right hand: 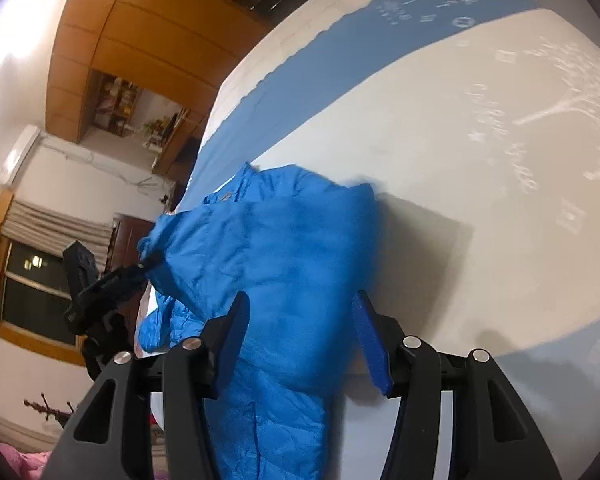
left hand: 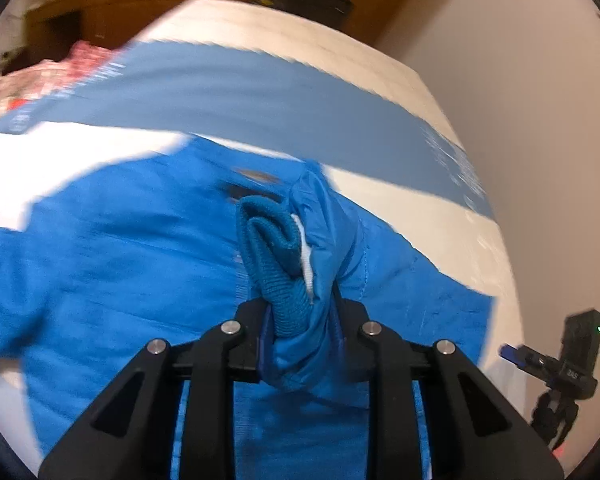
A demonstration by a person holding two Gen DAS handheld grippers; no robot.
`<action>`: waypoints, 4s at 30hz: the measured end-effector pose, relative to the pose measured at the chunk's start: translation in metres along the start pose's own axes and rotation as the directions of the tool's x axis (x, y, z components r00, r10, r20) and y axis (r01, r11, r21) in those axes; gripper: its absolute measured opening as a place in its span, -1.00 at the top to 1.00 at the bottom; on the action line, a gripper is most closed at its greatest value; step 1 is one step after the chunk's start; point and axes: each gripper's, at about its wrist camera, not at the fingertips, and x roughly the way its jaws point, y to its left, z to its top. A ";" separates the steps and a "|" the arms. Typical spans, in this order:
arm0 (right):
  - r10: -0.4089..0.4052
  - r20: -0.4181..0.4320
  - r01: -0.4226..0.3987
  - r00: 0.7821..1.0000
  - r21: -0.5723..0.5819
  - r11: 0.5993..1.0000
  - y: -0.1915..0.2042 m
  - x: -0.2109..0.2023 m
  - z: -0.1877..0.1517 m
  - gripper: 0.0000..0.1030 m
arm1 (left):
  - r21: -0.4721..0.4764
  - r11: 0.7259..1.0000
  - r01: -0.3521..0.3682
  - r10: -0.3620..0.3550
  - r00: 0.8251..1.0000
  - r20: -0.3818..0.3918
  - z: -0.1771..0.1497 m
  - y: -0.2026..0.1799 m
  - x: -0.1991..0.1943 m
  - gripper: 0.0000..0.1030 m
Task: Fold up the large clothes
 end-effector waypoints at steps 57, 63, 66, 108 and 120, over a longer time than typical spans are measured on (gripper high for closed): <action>-0.229 -0.070 0.209 0.971 -0.221 0.953 0.137 0.101 -0.072 -0.24 | -0.288 0.937 -0.197 0.201 0.979 -0.018 -0.089 0.254 -0.119 -0.31; -0.221 -0.073 0.203 0.973 -0.193 0.960 0.150 0.109 -0.103 -0.24 | -0.586 0.768 -0.259 0.291 0.956 -0.042 -0.139 0.406 -0.180 -0.30; -0.226 -0.087 0.208 0.970 -0.181 0.961 0.156 0.120 -0.113 -0.24 | -0.681 0.687 -0.252 0.318 0.948 -0.030 -0.156 0.462 -0.202 -0.29; -0.304 -0.025 0.302 0.952 -0.043 0.952 0.120 0.100 -0.115 -0.24 | -0.082 0.986 0.142 -0.108 0.939 0.326 -0.008 0.189 -0.188 0.75; -0.305 -0.022 0.304 0.952 -0.044 0.952 0.108 0.092 -0.111 -0.24 | 0.146 0.983 0.113 -0.110 0.994 -0.029 -0.030 0.089 -0.018 0.69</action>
